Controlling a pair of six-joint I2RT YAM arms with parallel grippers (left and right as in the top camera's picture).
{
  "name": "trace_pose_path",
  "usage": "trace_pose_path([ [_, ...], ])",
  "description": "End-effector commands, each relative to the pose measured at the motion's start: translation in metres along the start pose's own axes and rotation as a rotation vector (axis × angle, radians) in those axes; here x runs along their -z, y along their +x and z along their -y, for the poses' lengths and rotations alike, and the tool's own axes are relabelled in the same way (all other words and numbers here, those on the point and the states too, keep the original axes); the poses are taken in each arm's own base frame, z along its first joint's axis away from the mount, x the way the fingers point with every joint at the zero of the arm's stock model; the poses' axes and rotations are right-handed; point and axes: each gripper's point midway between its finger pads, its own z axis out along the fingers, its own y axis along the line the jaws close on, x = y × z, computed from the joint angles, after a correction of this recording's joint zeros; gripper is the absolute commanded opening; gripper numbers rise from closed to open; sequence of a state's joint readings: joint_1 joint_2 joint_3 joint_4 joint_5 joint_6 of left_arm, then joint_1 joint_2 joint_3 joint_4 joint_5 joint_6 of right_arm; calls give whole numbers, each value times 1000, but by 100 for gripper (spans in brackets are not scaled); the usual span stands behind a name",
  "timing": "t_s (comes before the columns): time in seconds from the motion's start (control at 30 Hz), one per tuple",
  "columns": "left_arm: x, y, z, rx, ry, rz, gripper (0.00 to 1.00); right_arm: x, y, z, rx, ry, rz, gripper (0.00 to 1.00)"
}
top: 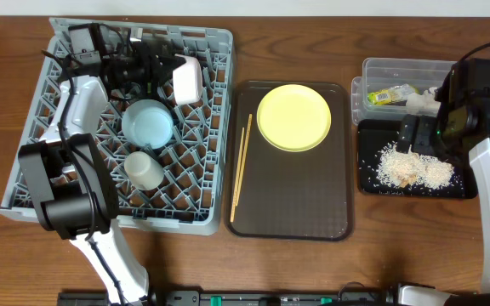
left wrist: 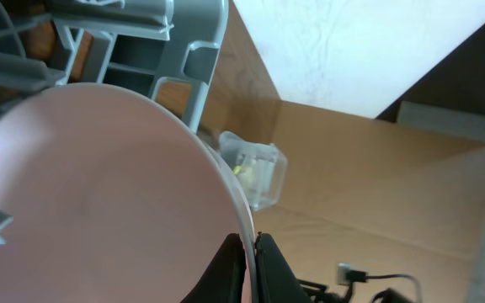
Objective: Sort waste into correct bins and load items into the dishwasher
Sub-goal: 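Lower the pink bowl upright into the rack's back row and release, then lift the left gripper up out of the rack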
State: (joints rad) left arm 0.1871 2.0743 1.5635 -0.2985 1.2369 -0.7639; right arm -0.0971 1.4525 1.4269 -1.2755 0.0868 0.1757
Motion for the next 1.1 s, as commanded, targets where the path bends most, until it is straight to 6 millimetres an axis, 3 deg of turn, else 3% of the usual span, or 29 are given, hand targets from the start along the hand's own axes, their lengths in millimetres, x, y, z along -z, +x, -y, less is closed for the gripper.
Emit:
trace_pose_path([
  [0.0,-15,11,-11,168,8,-62,6,5,-4,3,-14,10,19,99],
  [0.27,-7,11,-21,306,-18,-49,6,5,-3,2,-12,11,17,99],
  [0.53,23,17,-67,390,-171,9,6,5,-4,2,-13,10,21,99],
  [0.57,26,17,-70,386,-179,14,10,5,-4,2,-13,10,21,99],
  [0.67,33,12,-72,366,-176,29,41,5,-4,2,-13,10,21,99],
  [0.73,38,9,-74,361,-173,40,51,5,-4,2,-13,10,20,99],
  [0.9,52,-1,-79,275,-201,89,58,5,-3,2,-12,10,17,99],
  [1.07,63,-6,-49,46,-182,128,62,5,-3,2,-12,10,17,99],
])
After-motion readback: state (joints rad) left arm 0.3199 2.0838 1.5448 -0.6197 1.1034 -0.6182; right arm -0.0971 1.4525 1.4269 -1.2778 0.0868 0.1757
